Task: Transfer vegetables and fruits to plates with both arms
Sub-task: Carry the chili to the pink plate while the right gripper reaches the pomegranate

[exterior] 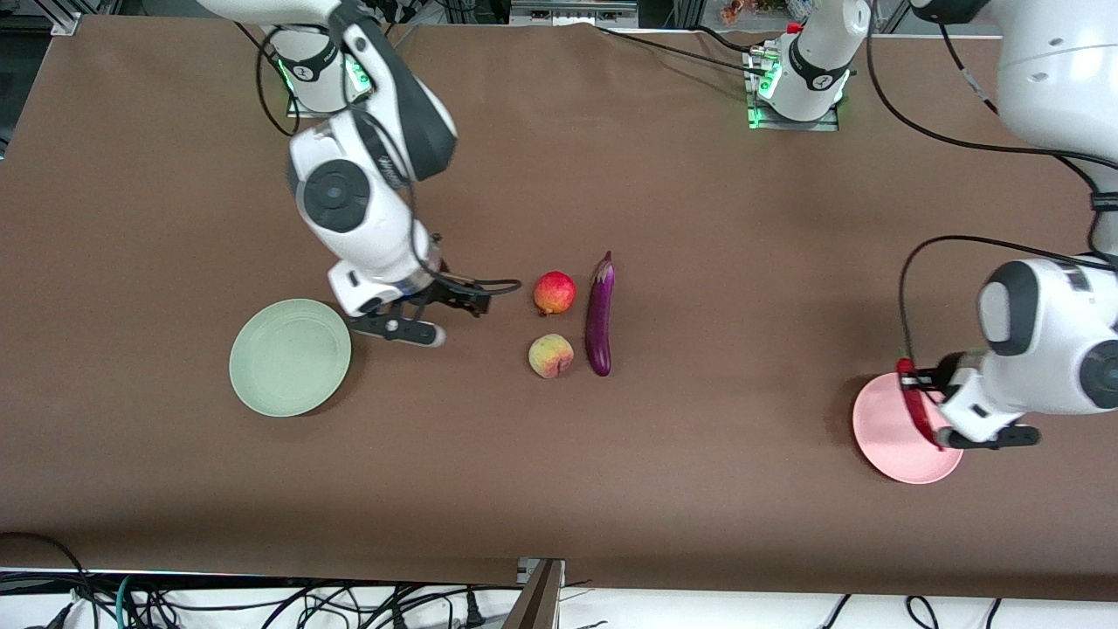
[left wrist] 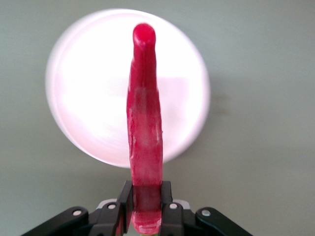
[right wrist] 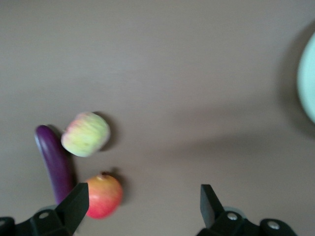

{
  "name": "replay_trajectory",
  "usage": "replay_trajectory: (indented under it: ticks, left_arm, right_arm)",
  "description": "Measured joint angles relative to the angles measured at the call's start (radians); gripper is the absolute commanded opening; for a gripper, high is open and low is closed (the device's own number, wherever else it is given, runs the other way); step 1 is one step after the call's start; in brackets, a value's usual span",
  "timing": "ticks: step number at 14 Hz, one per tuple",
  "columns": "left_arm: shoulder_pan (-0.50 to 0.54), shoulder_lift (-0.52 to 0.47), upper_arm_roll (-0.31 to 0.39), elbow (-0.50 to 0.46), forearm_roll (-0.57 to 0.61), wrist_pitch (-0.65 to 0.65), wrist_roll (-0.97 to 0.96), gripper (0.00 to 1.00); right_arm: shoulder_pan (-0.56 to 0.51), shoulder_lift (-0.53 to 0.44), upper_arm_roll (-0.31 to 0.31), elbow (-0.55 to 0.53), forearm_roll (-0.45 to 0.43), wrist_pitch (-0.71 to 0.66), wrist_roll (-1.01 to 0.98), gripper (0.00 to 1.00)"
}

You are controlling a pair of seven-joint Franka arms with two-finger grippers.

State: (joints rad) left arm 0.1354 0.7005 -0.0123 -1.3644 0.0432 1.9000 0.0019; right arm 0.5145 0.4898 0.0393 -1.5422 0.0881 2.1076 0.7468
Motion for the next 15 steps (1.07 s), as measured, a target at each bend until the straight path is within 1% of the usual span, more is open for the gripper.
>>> replay_trajectory:
  ticks: [2, 4, 5, 6, 7, 9, 12, 15]
  left_arm:
    - [0.035, 0.037, 0.0, 0.0, 0.0, 0.059, -0.007, 0.0]
    - [0.045, 0.071, 0.001, 0.0, -0.001, 0.139, -0.1, 0.01]
    - [0.048, 0.079, 0.001, 0.001, -0.001, 0.175, -0.15, 0.17]
    - [0.048, 0.082, 0.001, 0.001, -0.001, 0.197, -0.183, 0.79]
    - [0.048, 0.082, 0.001, 0.001, -0.001, 0.205, -0.197, 1.0]
    - [0.048, 0.082, 0.0, 0.002, -0.001, 0.208, -0.215, 1.0]
    - [0.048, 0.082, 0.0, 0.005, -0.001, 0.211, -0.225, 1.0]
    - [0.048, 0.08, -0.001, 0.012, -0.001, 0.214, -0.226, 1.0]
  right_arm:
    - [0.048, 0.062, 0.0, 0.0, 0.0, 0.127, 0.073, 1.0]
    - [0.088, 0.114, -0.001, 0.0, -0.002, 0.225, 0.115, 1.0]
    - [0.1, 0.129, -0.002, 0.001, -0.009, 0.245, 0.121, 1.0]
    - [0.108, 0.139, -0.003, 0.001, -0.024, 0.252, 0.122, 1.0]
    - [0.113, 0.147, -0.003, 0.001, -0.043, 0.254, 0.123, 1.0]
    - [0.125, 0.166, -0.004, 0.001, -0.062, 0.273, 0.148, 1.0]
    - [0.147, 0.203, -0.004, 0.0, -0.065, 0.322, 0.177, 1.0]
    - [0.162, 0.232, -0.005, 0.001, -0.065, 0.337, 0.187, 1.0]
